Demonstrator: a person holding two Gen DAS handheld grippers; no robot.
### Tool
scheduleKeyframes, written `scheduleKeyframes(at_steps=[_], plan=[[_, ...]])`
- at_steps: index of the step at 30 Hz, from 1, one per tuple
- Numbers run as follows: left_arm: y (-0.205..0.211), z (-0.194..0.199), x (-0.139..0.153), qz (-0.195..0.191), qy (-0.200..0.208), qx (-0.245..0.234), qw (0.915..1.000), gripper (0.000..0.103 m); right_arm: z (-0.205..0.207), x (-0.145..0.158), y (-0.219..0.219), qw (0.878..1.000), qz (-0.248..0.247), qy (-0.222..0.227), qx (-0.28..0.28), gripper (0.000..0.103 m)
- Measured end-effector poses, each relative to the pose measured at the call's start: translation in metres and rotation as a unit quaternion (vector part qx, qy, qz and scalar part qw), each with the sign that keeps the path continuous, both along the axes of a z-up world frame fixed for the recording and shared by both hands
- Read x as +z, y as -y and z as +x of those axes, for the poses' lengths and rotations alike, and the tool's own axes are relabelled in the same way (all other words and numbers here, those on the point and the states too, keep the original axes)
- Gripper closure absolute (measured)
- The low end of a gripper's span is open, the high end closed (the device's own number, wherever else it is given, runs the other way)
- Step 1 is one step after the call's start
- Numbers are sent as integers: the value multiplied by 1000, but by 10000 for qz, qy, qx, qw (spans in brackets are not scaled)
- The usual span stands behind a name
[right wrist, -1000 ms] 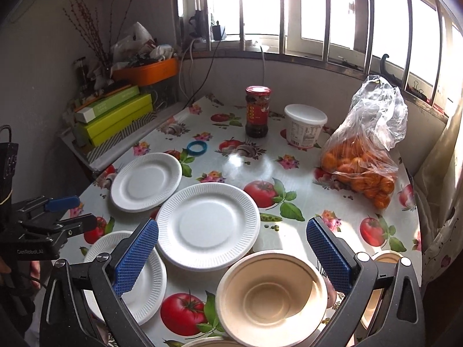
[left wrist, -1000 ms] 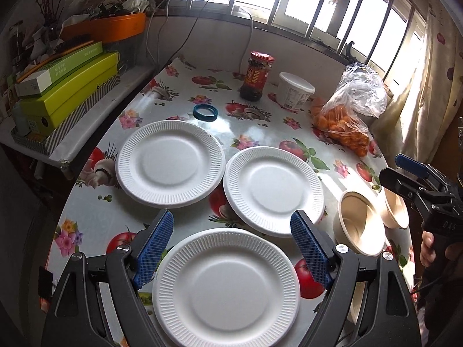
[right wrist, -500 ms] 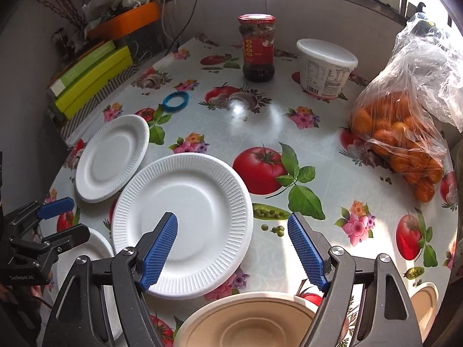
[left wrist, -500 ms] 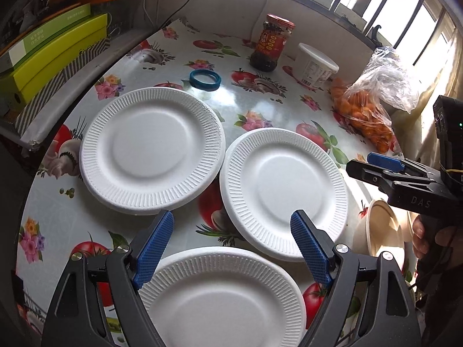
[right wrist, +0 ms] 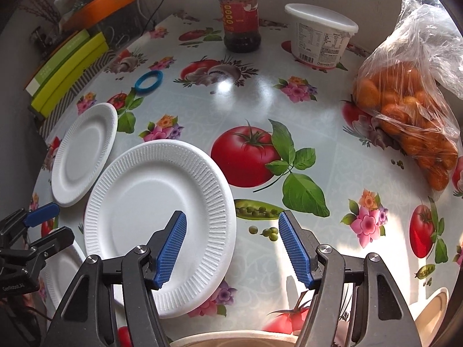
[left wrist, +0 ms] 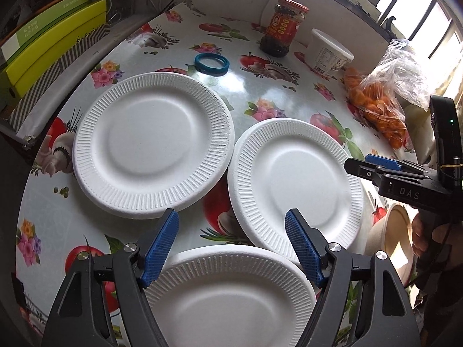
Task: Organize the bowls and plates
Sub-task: 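Close the right gripper on the rim of a white paper plate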
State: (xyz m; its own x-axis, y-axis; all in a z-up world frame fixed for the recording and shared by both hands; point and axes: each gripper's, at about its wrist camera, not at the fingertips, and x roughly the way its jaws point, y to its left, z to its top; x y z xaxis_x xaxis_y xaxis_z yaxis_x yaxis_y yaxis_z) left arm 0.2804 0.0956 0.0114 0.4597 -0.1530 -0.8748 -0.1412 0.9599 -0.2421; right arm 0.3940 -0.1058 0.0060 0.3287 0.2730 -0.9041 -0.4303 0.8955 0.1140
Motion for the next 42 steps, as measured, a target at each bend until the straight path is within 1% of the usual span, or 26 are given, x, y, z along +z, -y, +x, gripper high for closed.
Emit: scheduleKeyframes(at_steps=[2,3,4,6,9,13,15,19,21,26,30,33,38,40,42], plan=[[-1,1,-3,-4,-87,21,10000,27,1,-3,0,10000,-31,-44,5,44],[-2,1,-4,-16,-99,25,9999,28,0,-5,0,10000,-33,-84,20,46],[-2,1,-5,-42,-108,23,9999,33,0,-6,-1,9999,-23,-118,31,48],[-3,2,-8,-137,-156,-5,9998,38,-1,-9,-1,9999,-17,-159,31,52],[-6,4,-14,-238,-289,52,9993,38,0,-13,-1,9997,7,-255,-34,57],[-10,6,-18,-236,-372,134,9989,38,0,-14,0,9996,27,-288,-66,59],[-9,7,-18,-316,-384,99,9987,38,0,-15,0,9995,35,-307,-60,60],[-9,8,-18,-466,-359,76,9982,38,0,-15,-1,9992,123,-378,-67,66],[-8,9,-18,-513,-350,44,9981,38,1,-15,-1,9989,187,-412,-101,66],[-4,9,-17,-485,-299,-36,9984,38,0,-15,-2,9988,222,-429,-93,66],[-2,9,-16,-626,-274,-104,9976,38,-1,-15,-2,9986,272,-445,-80,69],[2,10,-15,-644,-241,-165,9975,38,-1,-16,-3,9985,296,-456,-87,69],[-4,10,-15,-586,-226,16,9980,38,-2,-15,-3,9989,228,-406,-106,70],[-6,10,-14,-644,-190,30,9977,38,-2,-15,-3,9989,221,-397,-92,71],[-7,10,-14,-784,-161,8,9968,38,-2,-15,-3,9989,226,-397,-97,71]])
